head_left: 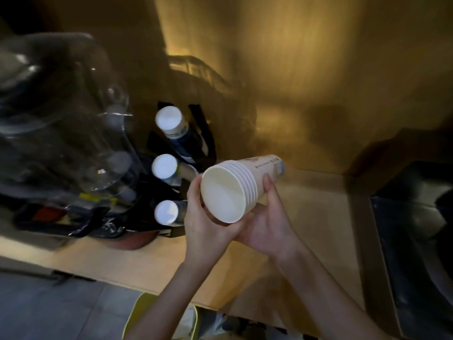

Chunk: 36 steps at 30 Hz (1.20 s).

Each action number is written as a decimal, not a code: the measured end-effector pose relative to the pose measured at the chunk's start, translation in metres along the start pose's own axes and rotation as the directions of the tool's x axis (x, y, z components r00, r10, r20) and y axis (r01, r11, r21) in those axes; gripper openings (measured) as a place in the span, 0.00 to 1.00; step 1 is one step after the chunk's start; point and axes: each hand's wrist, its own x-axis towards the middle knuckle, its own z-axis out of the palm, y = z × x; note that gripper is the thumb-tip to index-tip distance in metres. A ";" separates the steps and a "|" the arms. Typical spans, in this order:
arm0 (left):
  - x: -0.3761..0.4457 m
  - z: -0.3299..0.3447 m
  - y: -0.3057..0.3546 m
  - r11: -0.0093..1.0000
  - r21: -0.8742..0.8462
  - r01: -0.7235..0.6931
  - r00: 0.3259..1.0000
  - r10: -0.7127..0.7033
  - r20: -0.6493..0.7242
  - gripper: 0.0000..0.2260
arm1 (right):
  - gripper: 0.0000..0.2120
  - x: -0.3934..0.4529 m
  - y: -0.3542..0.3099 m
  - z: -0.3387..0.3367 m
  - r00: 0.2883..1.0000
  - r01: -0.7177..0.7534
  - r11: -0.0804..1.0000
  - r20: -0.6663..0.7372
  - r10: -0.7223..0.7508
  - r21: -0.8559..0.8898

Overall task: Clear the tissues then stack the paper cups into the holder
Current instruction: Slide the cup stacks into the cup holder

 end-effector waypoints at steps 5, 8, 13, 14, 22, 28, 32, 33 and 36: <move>0.007 -0.051 -0.013 0.997 0.058 0.060 0.990 -0.067 0.125 0.42 | 0.33 0.022 0.007 0.025 0.999 0.053 0.982 0.009 -0.052 -0.182; 0.016 -0.088 -0.020 0.972 0.024 0.234 0.937 -0.232 0.261 0.40 | 0.28 0.032 0.010 0.039 0.981 0.182 0.889 0.020 -0.191 -0.421; 0.022 -0.146 -0.004 0.971 -0.024 0.236 0.952 -0.227 0.206 0.48 | 0.34 0.043 0.036 0.066 0.946 0.266 0.613 0.081 -0.313 -0.743; 0.021 -0.153 0.001 0.981 -0.022 0.195 0.967 -0.189 0.170 0.47 | 0.36 0.048 0.044 0.069 0.936 0.265 0.547 0.076 -0.344 -0.794; 0.015 -0.171 0.016 0.922 0.374 -0.105 0.994 0.090 0.058 0.37 | 0.38 0.093 0.096 0.059 0.874 0.247 0.226 0.117 -0.471 -0.942; 0.015 -0.165 -0.014 0.894 0.448 -0.012 1.000 0.021 -0.016 0.25 | 0.40 0.108 0.114 0.051 0.793 0.164 -0.018 0.143 -0.592 -0.986; 0.016 -0.161 -0.033 0.899 0.436 0.036 0.999 -0.022 -0.038 0.20 | 0.40 0.116 0.125 0.040 0.800 0.125 -0.059 0.136 -0.585 -0.990; 0.017 -0.159 -0.038 0.903 0.428 0.046 0.999 -0.031 -0.044 0.20 | 0.40 0.117 0.127 0.036 0.804 0.112 -0.063 0.128 -0.580 -0.992; 0.021 -0.149 -0.054 0.903 0.423 0.072 0.997 -0.062 -0.038 0.18 | 0.40 0.122 0.127 0.026 0.821 0.071 -0.056 0.090 -0.564 -0.996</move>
